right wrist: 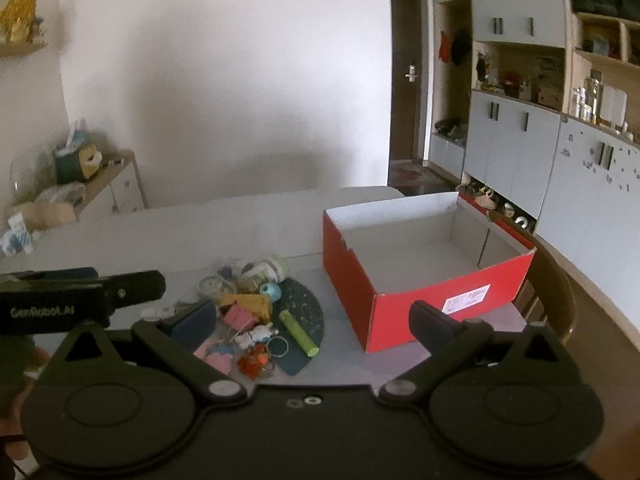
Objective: Organize rigid objects
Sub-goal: 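Move left gripper toward pink heart box while right gripper approaches orange figure keychain, then close left gripper on pink heart box while right gripper grasps orange figure, then carry pink heart box in left gripper while right gripper carries figure into red box, then open right gripper dropping orange figure while left gripper releases heart box inside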
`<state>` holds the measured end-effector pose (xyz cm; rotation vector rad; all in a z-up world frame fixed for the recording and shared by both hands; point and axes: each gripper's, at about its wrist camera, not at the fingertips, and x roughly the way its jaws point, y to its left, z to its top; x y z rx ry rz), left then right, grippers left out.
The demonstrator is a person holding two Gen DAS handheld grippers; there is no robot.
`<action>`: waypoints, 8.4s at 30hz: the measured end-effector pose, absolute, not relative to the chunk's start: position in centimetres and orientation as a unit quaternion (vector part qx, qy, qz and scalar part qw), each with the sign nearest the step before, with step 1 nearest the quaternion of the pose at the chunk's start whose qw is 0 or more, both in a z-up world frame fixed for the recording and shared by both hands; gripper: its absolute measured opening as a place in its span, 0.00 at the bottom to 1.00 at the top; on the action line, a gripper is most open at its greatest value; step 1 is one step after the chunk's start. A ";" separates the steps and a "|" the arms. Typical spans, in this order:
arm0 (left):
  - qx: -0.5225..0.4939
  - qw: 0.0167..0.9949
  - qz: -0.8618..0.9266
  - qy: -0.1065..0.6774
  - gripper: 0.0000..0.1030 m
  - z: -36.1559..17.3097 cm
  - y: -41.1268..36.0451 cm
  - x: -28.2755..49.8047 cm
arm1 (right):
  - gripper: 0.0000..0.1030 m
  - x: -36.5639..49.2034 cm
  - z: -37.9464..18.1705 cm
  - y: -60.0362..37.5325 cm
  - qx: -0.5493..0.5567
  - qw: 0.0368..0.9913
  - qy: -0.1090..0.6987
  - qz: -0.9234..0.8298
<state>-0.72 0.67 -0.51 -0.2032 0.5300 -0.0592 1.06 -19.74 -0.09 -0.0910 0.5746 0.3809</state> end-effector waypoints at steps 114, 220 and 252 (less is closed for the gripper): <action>-0.004 0.919 0.036 0.392 0.68 -14.9 4.5 6.5 | 0.36 8.2 -10.6 -17.7 -0.117 0.848 0.384 0.347; 0.071 0.847 -0.063 0.523 0.68 -14.8 -24.4 40.1 | 0.41 33.1 -12.6 -31.9 -0.176 0.793 0.475 0.337; 0.025 0.896 -0.075 0.437 0.68 -7.4 -19.4 33.4 | 0.80 30.5 -6.7 -32.7 -0.122 0.852 0.415 0.294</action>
